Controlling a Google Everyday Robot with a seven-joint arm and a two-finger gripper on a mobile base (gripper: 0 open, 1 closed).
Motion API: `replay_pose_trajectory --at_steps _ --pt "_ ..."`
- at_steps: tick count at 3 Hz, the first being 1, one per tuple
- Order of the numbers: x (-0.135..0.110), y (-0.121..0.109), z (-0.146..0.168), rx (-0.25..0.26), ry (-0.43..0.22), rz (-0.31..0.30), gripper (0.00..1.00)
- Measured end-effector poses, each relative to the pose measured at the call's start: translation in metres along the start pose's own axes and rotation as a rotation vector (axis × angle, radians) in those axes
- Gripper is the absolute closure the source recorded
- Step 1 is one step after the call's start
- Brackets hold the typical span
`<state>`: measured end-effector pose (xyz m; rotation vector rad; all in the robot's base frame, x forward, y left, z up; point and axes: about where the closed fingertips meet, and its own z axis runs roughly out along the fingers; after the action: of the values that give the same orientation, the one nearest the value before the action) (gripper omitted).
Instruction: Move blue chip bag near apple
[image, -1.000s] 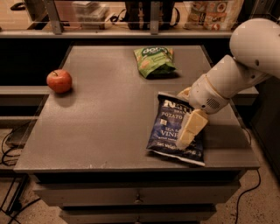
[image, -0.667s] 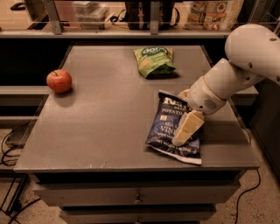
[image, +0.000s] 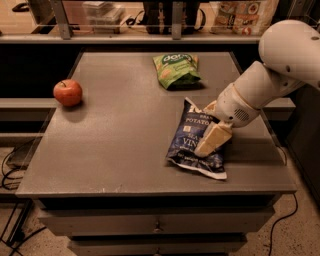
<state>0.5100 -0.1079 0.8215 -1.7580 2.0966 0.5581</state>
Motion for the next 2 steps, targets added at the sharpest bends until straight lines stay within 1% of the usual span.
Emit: replay_pose_trajectory --at_steps 1,2 --pt "-0.0028 0.0004 -0.0047 0.000 0.000 0.000 0.88" --pt "-0.0038 0.0005 -0.0063 0.000 0.000 -0.001 1.00"
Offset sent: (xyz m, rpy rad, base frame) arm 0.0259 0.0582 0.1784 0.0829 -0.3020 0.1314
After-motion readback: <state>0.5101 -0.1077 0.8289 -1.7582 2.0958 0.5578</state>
